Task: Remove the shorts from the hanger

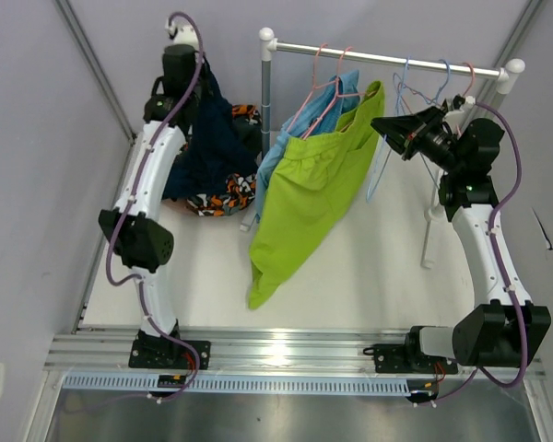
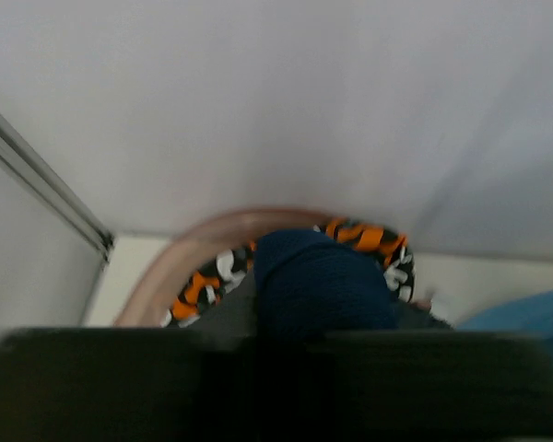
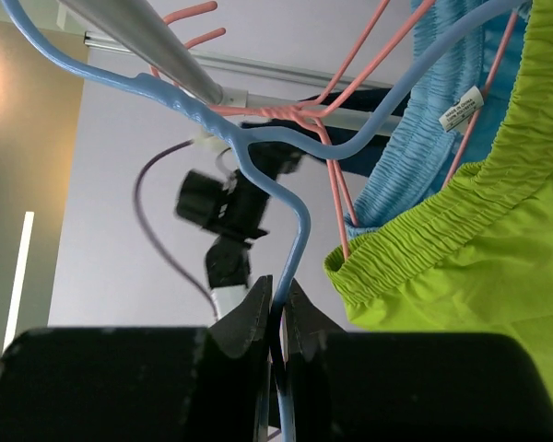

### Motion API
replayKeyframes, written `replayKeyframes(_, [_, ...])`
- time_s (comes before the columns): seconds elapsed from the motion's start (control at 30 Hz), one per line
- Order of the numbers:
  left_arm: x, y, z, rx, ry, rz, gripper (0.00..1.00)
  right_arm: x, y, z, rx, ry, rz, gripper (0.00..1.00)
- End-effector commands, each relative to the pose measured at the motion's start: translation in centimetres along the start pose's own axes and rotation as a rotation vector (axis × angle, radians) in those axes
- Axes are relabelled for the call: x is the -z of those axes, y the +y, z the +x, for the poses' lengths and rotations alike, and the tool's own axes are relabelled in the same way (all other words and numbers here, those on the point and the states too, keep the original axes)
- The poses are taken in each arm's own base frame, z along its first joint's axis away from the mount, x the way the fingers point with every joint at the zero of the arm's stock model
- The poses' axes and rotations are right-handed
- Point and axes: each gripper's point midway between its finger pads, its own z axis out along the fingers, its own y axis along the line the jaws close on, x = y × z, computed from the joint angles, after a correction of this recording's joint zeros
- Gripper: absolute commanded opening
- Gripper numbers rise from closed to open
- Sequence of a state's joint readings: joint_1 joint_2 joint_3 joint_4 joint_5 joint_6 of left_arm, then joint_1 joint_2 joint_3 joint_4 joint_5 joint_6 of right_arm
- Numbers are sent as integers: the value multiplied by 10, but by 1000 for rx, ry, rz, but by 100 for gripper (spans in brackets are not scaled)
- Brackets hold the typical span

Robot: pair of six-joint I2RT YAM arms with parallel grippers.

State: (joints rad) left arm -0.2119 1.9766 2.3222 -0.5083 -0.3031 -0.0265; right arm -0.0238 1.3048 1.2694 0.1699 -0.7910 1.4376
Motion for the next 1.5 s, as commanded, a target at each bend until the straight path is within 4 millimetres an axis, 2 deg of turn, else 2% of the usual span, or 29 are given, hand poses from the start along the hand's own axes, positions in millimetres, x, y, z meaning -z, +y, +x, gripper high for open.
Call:
replayKeyframes(0.0, [-14, 4, 49, 75, 124, -34, 50, 6, -17, 9, -58, 32, 65, 4])
replayKeyframes(0.03, [-14, 0, 57, 82, 157, -7, 60, 6, -16, 8, -54, 28, 66, 9])
replayKeyframes(0.07, [-9, -1, 61, 91, 175, 5, 78, 8, -15, 10, -48, 27, 70, 25])
replayKeyframes(0.13, [-1, -2, 80, 91, 224, 17, 93, 10, -9, 9, -37, 18, 67, 50])
replayKeyframes(0.17, [17, -1, 54, 116, 165, 39, 99, 11, -9, 10, -39, 15, 73, 68])
replayKeyframes(0.2, [27, -1, 46, 125, 145, 49, 99, 14, -4, 12, -26, 12, 68, 75])
replayKeyframes(0.23, [33, 0, 68, 112, 188, 48, 99, 16, 0, 12, -10, -2, 63, 81])
replayKeyframes(0.27, [43, 2, 60, 116, 169, 53, 99, 18, -4, 14, -30, -7, 96, 88])
replayKeyframes(0.3, [65, 6, 36, 132, 112, 63, 99, 22, 0, 17, -6, -14, 97, 91])
replayKeyframes(0.33, [72, 8, 52, 121, 143, 62, 99, 24, 2, 15, 6, -32, 104, 93])
replayKeyframes(0.4, [103, 15, 36, 128, 96, 79, 99, 32, 5, 17, 36, -59, 125, 95])
replayKeyframes(0.47, [119, 17, 48, 112, 104, 96, 99, 40, 5, 19, 57, -83, 173, 97])
replayKeyframes(0.53, [148, 25, 30, 120, 40, 105, 99, 49, 6, 16, 134, -133, 220, 98])
replayKeyframes(0.57, [152, 27, 43, 105, 57, 105, 99, 54, 0, 18, 135, -137, 261, 99])
replayKeyframes(0.63, [175, 34, 33, 114, 11, 108, 99, 66, 0, 16, 194, -182, 328, 99])
replayKeyframes(0.67, [178, 36, 45, 111, 30, 103, 99, 70, 2, 15, 213, -196, 344, 100])
replayKeyframes(0.8, [199, 40, 50, 134, 24, 111, 99, 88, 5, 2, 312, -294, 446, 99])
replayKeyframes(0.9, [209, 42, 63, 141, 45, 115, 99, 104, 17, -13, 414, -387, 540, 99])
replayKeyframes(0.97, [215, 43, 66, 148, 41, 119, 99, 104, 34, -10, 471, -402, 534, 97])
replayKeyframes(1.03, [224, 45, 77, 152, 43, 121, 99, 95, 37, -11, 523, -412, 564, 96])
replayKeyframes(1.07, [227, 45, 78, 157, 39, 125, 99, 90, 56, -10, 556, -419, 526, 95])
replayKeyframes(1.1, [233, 46, 84, 162, 40, 128, 99, 75, 54, -9, 567, -391, 518, 95])
replayKeyframes(1.2, [242, 44, 103, 177, 56, 150, 99, 37, 82, 10, 593, -315, 370, 92])
replayKeyframes(1.27, [242, 44, 127, 173, 88, 151, 99, 1, 82, 27, 602, -247, 335, 85])
replayKeyframes(1.3, [244, 44, 129, 175, 85, 151, 99, -4, 98, 27, 625, -277, 311, 84])
replayKeyframes(1.33, [248, 46, 131, 178, 79, 152, 99, -24, 85, 28, 647, -257, 345, 83])
replayKeyframes(1.37, [247, 46, 146, 177, 110, 145, 99, -35, 87, 40, 659, -231, 333, 83])
replayKeyframes(1.43, [250, 45, 158, 187, 134, 152, 99, -51, 87, 40, 669, -235, 331, 83])
replayKeyframes(1.47, [250, 43, 167, 186, 149, 161, 99, -67, 71, 42, 663, -214, 357, 82])
